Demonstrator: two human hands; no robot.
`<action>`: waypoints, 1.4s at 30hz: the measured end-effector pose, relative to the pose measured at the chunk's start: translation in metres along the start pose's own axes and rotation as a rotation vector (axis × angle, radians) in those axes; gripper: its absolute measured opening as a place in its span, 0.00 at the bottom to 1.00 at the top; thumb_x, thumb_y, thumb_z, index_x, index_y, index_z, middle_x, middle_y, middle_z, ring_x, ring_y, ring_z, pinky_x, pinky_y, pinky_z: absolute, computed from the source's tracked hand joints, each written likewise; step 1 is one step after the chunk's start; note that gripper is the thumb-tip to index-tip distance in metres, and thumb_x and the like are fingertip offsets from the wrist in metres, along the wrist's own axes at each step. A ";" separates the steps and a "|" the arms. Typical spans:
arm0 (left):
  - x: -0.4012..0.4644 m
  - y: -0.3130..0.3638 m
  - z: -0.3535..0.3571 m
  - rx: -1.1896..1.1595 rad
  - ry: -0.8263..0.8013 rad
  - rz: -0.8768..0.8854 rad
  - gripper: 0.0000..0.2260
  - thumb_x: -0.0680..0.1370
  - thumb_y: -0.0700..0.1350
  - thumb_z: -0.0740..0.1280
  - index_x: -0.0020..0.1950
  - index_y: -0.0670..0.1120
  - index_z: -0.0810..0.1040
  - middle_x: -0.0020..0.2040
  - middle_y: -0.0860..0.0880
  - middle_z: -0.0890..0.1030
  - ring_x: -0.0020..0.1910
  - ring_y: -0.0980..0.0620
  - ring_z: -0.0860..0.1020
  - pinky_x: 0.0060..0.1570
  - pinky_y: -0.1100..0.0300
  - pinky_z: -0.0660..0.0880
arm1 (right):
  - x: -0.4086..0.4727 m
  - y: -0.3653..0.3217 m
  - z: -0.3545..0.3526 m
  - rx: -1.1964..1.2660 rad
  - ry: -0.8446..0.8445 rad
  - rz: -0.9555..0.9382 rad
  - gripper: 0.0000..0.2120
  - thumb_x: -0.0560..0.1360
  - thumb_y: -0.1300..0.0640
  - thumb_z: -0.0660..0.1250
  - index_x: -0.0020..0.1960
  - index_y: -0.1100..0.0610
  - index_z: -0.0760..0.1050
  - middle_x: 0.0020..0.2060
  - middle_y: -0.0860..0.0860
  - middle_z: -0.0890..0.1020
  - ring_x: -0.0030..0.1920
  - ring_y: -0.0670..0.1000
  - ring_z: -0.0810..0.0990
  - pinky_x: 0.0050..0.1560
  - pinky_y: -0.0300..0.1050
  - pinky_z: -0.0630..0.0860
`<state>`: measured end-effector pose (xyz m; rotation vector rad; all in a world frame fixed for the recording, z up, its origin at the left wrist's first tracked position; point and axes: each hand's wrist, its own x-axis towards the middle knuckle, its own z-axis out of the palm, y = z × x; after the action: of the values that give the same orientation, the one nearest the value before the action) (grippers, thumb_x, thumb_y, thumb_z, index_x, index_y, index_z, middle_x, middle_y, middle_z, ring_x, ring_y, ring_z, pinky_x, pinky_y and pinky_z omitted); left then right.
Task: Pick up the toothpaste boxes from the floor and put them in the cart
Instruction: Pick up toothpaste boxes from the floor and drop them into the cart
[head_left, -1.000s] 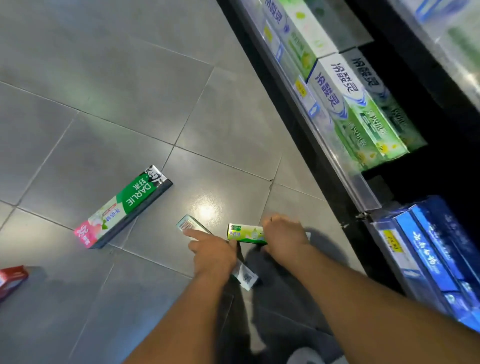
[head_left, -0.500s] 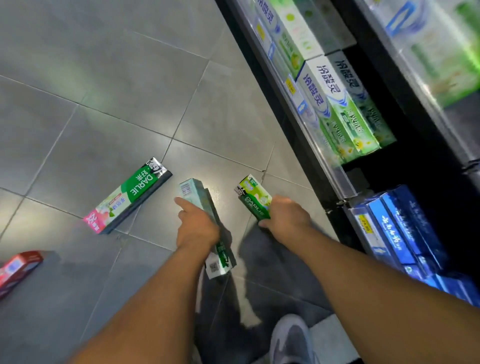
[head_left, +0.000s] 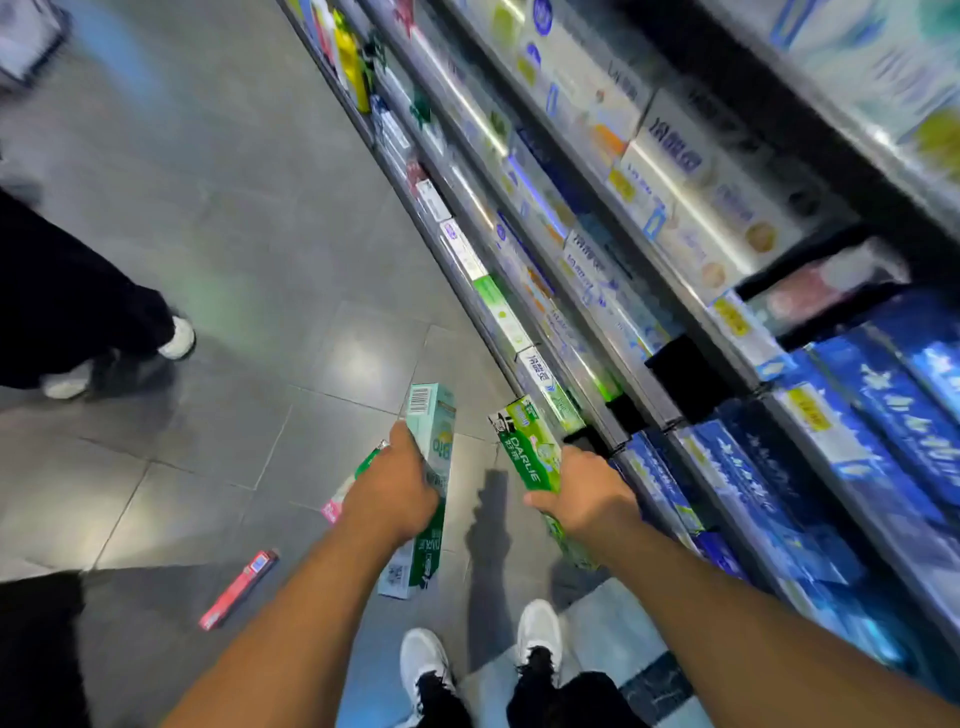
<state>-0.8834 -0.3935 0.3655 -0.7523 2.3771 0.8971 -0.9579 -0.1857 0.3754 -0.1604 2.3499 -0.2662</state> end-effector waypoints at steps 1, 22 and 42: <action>-0.016 0.017 -0.020 0.036 -0.002 0.020 0.24 0.72 0.43 0.71 0.62 0.47 0.62 0.58 0.43 0.78 0.50 0.40 0.80 0.49 0.46 0.80 | -0.021 -0.002 -0.024 0.025 0.021 -0.006 0.26 0.72 0.40 0.72 0.59 0.58 0.72 0.56 0.56 0.80 0.57 0.58 0.79 0.50 0.47 0.73; -0.179 0.262 -0.104 0.652 -0.138 0.834 0.16 0.73 0.48 0.67 0.51 0.51 0.60 0.44 0.50 0.71 0.42 0.45 0.73 0.41 0.53 0.70 | -0.296 0.079 -0.127 0.353 0.444 0.399 0.30 0.71 0.39 0.73 0.61 0.59 0.71 0.57 0.57 0.78 0.57 0.59 0.78 0.50 0.50 0.74; -0.600 0.347 0.244 0.851 -0.913 1.699 0.23 0.73 0.49 0.74 0.56 0.50 0.61 0.51 0.52 0.72 0.53 0.50 0.73 0.48 0.61 0.68 | -0.724 0.288 0.123 0.981 0.962 1.329 0.22 0.64 0.37 0.71 0.41 0.55 0.72 0.39 0.53 0.80 0.41 0.56 0.80 0.38 0.44 0.75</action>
<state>-0.6078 0.1894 0.7175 1.7993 1.7039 0.3452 -0.3681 0.2158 0.7120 2.2641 2.2334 -0.8490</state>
